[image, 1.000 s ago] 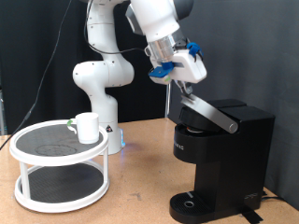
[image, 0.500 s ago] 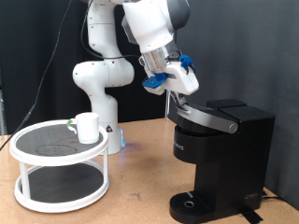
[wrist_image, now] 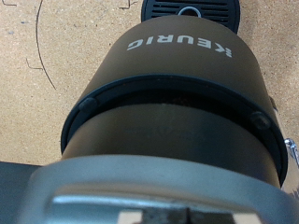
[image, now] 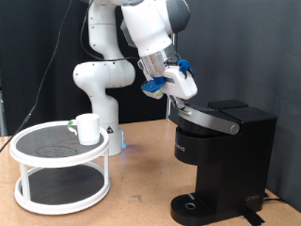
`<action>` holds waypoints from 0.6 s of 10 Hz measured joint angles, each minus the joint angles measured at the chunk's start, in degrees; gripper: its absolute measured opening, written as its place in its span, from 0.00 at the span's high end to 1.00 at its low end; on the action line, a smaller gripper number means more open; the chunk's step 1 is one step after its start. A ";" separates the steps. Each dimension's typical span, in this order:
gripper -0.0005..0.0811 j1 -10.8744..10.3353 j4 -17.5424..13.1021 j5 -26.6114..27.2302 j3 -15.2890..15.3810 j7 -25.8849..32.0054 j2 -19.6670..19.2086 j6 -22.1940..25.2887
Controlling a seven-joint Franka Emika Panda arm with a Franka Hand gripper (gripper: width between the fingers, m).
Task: Make a cup of coffee with the keurig machine
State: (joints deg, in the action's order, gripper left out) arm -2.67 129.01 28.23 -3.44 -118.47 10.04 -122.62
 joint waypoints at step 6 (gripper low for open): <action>0.99 0.15 1.05 -1.30 -0.06 0.00 -1.84 -2.38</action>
State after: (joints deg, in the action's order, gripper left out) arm -2.52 130.06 26.93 -3.50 -118.47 8.20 -125.01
